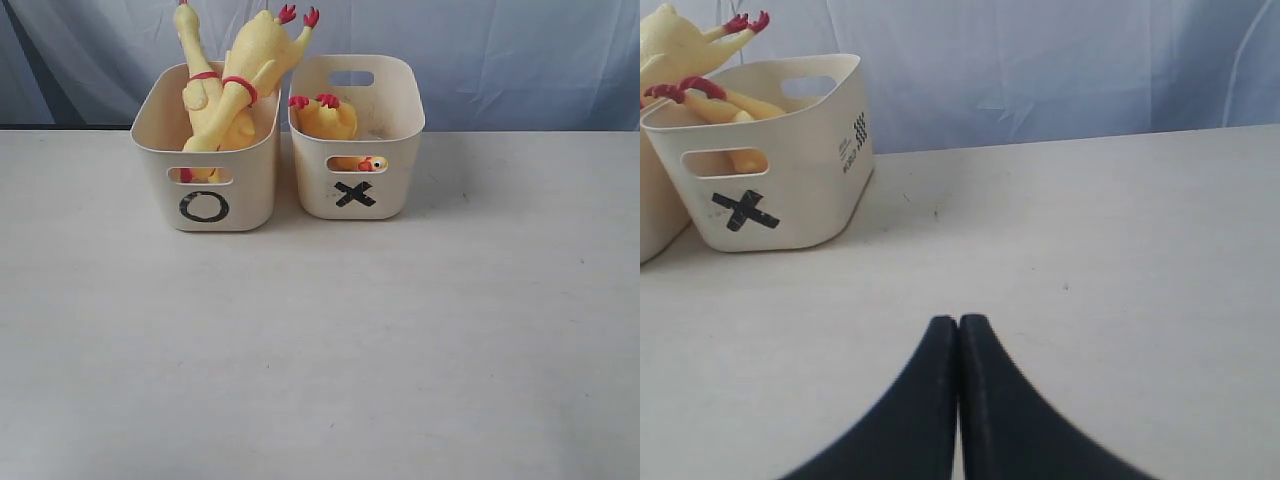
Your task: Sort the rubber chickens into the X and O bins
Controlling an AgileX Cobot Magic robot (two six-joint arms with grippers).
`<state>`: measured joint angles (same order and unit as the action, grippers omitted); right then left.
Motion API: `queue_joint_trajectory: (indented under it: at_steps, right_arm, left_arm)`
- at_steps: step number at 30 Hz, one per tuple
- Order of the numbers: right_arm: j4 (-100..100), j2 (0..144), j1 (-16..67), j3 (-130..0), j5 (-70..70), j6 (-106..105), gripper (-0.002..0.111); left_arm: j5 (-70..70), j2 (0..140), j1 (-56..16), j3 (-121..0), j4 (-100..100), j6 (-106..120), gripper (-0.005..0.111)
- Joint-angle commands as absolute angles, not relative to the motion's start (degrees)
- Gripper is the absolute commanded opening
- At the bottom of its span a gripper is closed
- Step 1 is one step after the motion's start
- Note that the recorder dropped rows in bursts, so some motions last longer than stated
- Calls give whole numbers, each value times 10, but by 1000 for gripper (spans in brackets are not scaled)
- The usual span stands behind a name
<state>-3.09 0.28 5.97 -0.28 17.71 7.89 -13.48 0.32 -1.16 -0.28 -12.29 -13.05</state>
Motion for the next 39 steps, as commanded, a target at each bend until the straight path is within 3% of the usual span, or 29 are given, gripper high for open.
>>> queue_joint_trajectory:
  at_steps: [1,39]
  right_arm:
    - [-39,0,61,0,175,76,0]
    - [-27,0,61,0,175,76,0]
  left_arm:
    - [-135,0,-13,0,-123,-129,0]
    - [-135,0,-13,0,-121,-129,0]
